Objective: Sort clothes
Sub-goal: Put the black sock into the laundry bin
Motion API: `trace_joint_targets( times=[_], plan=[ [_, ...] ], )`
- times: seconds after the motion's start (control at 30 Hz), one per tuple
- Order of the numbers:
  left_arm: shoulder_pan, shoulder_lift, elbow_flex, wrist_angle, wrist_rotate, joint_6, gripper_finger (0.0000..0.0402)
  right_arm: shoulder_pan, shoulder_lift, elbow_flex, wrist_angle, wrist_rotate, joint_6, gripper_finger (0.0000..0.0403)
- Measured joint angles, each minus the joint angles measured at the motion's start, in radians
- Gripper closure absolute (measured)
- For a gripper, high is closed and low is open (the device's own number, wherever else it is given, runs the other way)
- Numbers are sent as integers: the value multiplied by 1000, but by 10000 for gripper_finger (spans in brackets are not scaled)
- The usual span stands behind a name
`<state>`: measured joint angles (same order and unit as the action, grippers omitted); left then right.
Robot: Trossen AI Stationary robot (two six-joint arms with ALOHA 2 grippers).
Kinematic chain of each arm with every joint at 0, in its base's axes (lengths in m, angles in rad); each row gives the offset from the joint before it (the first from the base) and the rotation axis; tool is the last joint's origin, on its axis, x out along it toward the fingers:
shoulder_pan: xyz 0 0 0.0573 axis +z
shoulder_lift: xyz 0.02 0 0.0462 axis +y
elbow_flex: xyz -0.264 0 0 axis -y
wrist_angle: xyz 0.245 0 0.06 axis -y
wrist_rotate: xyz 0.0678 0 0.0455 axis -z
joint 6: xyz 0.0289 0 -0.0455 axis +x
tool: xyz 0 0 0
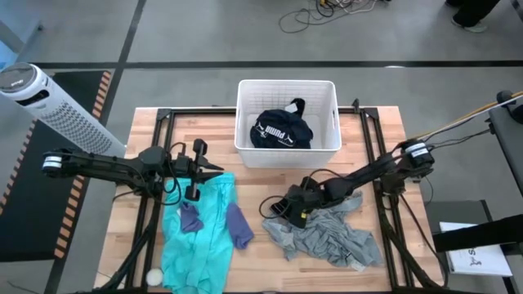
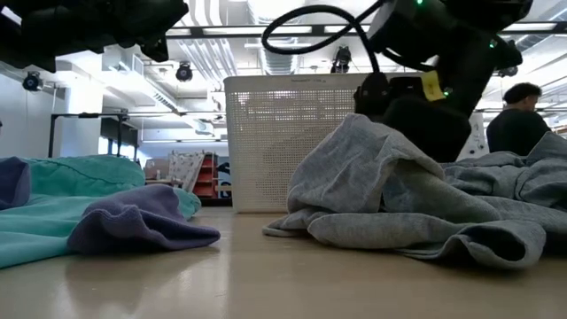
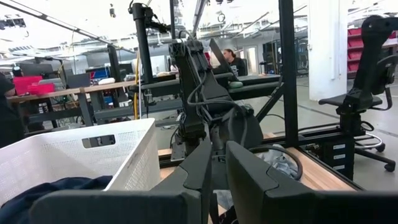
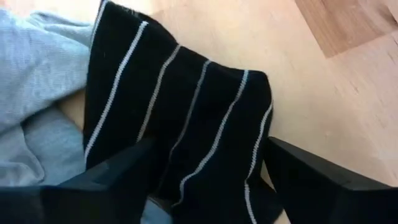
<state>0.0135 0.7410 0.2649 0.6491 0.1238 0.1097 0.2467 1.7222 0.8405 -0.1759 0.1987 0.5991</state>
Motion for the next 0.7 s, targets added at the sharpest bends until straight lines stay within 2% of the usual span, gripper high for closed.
trace_joint_targets(
  times=[0.17, 0.4, 0.47, 0.57, 0.7],
  plan=[
    [0, 0, 0, 0, 0, 0, 367, -1, 12, 39, -24, -11, -30, 208],
    [0, 0, 0, -1, 0, 0, 367, 13, -40, 178, -146, -17, -163, 378],
    [0, 0, 0, -1, 0, 0, 367, 17, -50, 237, -185, -10, -216, 391],
    [0, 0, 0, -1, 0, 0, 367, 19, -61, 351, -276, 29, -284, 381],
    [0, 0, 0, 0, 0, 0, 367, 17, -61, 523, -421, 149, -389, 389]
  ],
)
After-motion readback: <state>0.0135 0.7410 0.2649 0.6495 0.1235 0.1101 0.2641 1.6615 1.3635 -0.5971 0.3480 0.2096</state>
